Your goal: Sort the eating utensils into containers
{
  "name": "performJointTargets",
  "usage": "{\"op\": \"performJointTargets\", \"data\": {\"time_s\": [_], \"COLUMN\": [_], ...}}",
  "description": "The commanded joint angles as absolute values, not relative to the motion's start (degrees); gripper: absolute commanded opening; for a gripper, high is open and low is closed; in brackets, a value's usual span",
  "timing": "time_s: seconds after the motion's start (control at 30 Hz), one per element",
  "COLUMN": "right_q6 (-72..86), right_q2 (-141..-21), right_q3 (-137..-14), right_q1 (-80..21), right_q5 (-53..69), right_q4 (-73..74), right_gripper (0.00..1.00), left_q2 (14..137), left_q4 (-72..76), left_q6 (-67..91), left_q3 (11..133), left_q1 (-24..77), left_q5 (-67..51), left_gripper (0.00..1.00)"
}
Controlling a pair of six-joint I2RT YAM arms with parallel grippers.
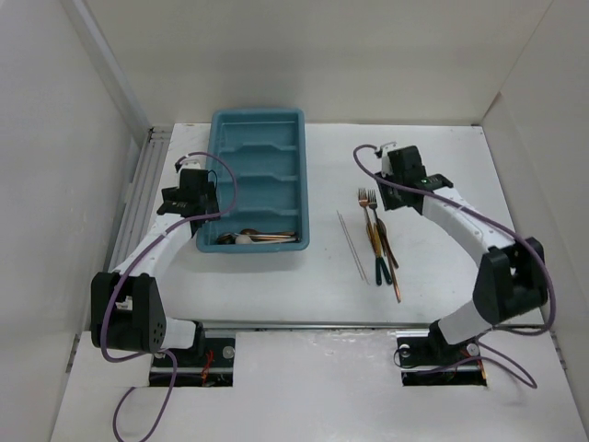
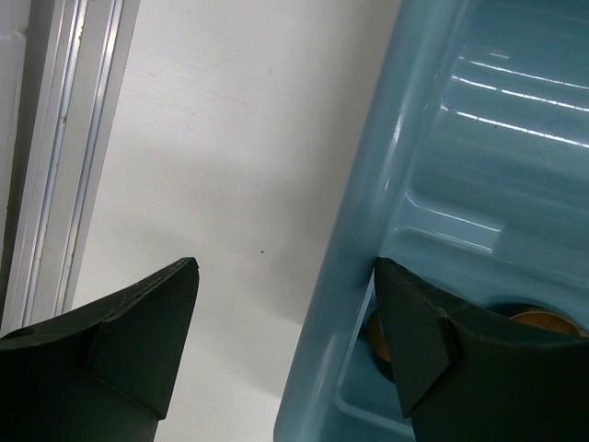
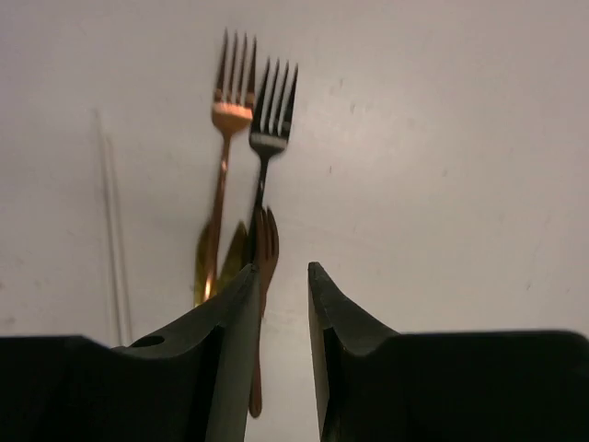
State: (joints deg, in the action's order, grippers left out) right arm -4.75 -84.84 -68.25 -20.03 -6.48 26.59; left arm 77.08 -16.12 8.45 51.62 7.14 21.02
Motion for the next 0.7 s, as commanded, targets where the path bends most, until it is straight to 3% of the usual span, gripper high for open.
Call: {"op": "performJointTargets", "data": {"time_s": [0.0, 0.33, 0.67], "right_q6": [-2.6, -6.2, -4.3], "right_q2": [-88.7, -104.0, -109.8], "right_q3": [-68.9, -77.7, -78.2], "right_q1": [-20.6, -21.2, -21.7], "right_q5": [-4.8, -2.9, -3.6], "right_q4": [32.3, 31.8, 30.2], "right_gripper": [0.33, 0.30, 0.30], "left_q2": [75.8, 74.8, 75.3], "left_q4": [-14.9, -14.9, -14.9], "left_q6": [7.7, 7.7, 7.7], "left_q3": [51.2, 50.7, 50.7], "left_q1": [7.0, 7.0, 7.0], "left_q5": [21.3, 21.8, 21.3], "left_gripper": [0.74, 0.75, 0.77]}}
